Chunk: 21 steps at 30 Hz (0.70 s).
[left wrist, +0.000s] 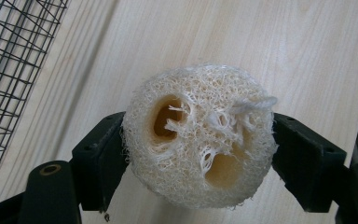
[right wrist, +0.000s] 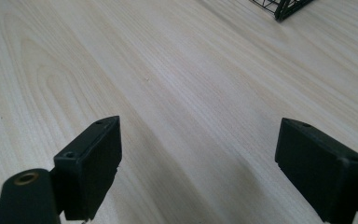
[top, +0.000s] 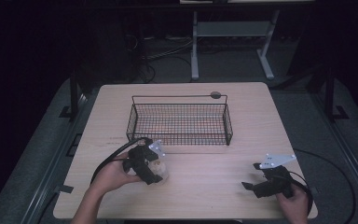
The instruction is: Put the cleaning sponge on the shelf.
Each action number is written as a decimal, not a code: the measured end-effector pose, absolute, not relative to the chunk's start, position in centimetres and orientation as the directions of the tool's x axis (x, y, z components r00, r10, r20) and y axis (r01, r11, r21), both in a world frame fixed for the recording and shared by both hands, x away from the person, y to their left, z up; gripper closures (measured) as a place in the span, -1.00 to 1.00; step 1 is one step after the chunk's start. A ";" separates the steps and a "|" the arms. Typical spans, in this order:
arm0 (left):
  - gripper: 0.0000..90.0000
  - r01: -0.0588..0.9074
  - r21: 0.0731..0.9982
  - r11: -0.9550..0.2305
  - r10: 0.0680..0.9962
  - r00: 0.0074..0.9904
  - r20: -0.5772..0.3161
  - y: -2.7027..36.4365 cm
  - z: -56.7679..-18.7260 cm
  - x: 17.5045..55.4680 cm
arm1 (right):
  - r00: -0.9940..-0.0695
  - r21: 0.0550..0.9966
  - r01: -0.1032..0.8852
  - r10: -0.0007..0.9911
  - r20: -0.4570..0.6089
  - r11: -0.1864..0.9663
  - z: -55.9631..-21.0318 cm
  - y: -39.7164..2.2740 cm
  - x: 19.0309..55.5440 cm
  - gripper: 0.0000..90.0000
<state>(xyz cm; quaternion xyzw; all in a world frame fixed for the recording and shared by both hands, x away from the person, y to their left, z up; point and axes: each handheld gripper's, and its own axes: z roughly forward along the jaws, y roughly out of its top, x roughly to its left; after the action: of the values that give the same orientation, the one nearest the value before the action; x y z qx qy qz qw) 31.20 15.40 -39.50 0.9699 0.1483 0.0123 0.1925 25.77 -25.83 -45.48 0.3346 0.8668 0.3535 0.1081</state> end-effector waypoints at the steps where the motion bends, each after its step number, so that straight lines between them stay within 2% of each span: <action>1: -0.49 0.285 0.376 -0.882 0.294 0.955 -0.035 15.4 -39.5 31.2 | -0.752 0.686 0.504 0.657 0.049 0.526 -45.5 -25.8 25.8 -0.69; 7: -0.36 0.287 0.371 -0.883 0.291 0.956 -0.047 15.5 -39.6 31.4 | -0.753 0.686 0.502 0.657 0.047 0.527 -45.5 -25.8 25.8 -0.69; 21: -0.33 0.279 0.369 -0.887 0.283 0.958 -0.043 15.3 -38.7 31.6 | -0.754 0.686 0.501 0.655 0.047 0.527 -45.5 -25.8 25.8 -0.68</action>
<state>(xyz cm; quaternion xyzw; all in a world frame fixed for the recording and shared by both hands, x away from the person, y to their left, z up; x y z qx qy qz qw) 31.60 15.25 -38.74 0.9712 0.1447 0.0062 0.1892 25.76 -25.77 -45.46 0.3333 0.8670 0.3539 0.1091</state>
